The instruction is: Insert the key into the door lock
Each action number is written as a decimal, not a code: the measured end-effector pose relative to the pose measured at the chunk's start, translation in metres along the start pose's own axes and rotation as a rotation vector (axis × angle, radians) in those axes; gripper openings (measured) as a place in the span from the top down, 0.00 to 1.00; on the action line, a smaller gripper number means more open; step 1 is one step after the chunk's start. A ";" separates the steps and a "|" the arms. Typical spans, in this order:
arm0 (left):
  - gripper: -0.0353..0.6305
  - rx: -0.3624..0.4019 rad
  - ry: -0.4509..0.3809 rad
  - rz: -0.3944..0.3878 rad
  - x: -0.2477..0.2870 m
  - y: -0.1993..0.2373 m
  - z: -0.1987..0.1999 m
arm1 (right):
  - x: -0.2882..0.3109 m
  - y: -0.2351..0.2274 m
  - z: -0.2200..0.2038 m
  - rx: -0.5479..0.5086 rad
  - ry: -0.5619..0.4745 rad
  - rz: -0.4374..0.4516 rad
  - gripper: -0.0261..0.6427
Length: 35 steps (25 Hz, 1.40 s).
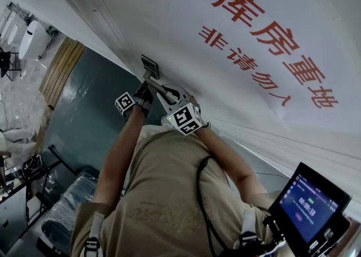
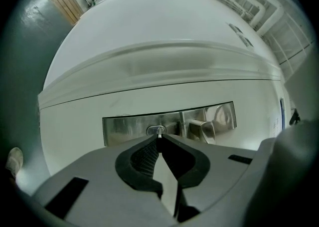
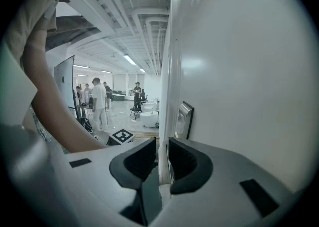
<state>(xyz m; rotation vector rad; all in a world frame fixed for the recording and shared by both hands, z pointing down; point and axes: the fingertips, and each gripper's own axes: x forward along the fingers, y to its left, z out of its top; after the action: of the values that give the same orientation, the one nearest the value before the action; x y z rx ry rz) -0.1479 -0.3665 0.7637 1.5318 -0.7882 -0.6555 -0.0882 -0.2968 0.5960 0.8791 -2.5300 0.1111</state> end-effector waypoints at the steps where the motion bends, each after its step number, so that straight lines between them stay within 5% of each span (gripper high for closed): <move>1: 0.90 0.003 0.006 0.001 0.000 -0.001 0.000 | 0.000 0.000 0.000 0.000 0.001 0.001 0.84; 29: 0.90 -0.021 0.000 0.002 0.001 0.000 0.001 | 0.009 0.012 -0.006 0.001 0.025 0.034 0.84; 35: 0.90 -0.082 -0.041 -0.014 0.002 0.001 0.000 | 0.008 0.003 -0.002 0.005 0.014 0.020 0.84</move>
<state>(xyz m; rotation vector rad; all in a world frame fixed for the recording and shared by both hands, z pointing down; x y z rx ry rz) -0.1465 -0.3684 0.7645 1.4542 -0.7729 -0.7228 -0.0951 -0.2989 0.6015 0.8526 -2.5265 0.1299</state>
